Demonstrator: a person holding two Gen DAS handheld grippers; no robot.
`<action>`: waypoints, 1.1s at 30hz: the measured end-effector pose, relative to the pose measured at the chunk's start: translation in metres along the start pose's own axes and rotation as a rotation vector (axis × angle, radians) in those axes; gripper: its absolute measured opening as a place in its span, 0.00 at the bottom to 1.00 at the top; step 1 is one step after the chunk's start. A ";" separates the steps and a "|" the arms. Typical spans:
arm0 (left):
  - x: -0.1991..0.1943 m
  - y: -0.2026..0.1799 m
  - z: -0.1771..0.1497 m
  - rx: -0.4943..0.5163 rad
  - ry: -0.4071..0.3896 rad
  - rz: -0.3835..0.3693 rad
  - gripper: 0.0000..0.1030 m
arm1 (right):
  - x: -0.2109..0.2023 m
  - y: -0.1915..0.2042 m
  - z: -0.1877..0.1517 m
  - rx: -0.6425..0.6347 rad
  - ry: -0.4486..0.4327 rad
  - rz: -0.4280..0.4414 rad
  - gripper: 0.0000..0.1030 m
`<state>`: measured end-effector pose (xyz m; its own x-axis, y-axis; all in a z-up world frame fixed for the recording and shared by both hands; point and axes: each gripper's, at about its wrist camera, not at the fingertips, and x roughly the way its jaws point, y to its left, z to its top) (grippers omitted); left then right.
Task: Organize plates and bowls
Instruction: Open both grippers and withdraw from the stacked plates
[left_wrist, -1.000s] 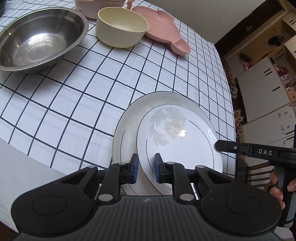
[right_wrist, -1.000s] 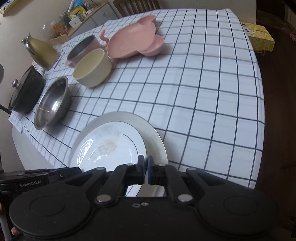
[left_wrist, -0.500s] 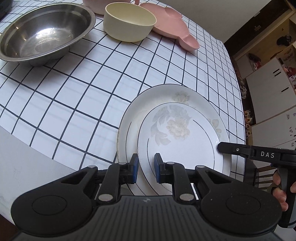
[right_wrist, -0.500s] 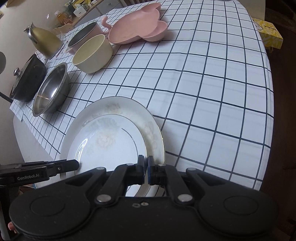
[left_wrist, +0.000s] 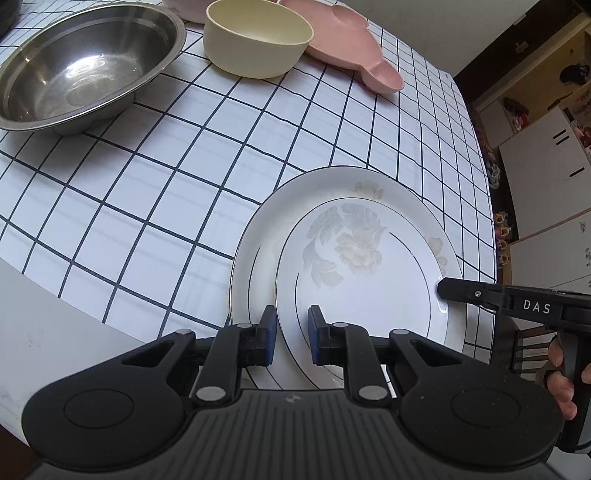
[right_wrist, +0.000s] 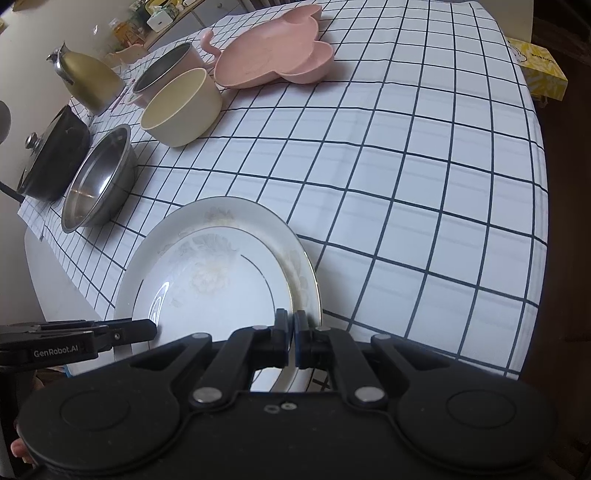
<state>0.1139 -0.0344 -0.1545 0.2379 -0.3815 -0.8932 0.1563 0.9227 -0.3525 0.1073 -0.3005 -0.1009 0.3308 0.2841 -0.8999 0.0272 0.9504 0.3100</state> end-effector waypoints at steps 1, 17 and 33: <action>-0.001 0.000 0.001 0.002 0.003 0.001 0.17 | 0.000 0.001 0.001 -0.005 0.002 -0.002 0.04; -0.055 -0.012 0.001 0.086 -0.115 0.043 0.17 | -0.008 0.010 0.008 -0.058 -0.018 -0.006 0.18; -0.113 -0.042 0.041 0.244 -0.319 0.030 0.62 | -0.077 0.065 0.021 -0.173 -0.248 0.014 0.60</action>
<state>0.1198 -0.0323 -0.0271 0.5258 -0.3884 -0.7568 0.3584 0.9080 -0.2170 0.1034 -0.2635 -0.0054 0.5508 0.2781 -0.7869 -0.1330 0.9600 0.2463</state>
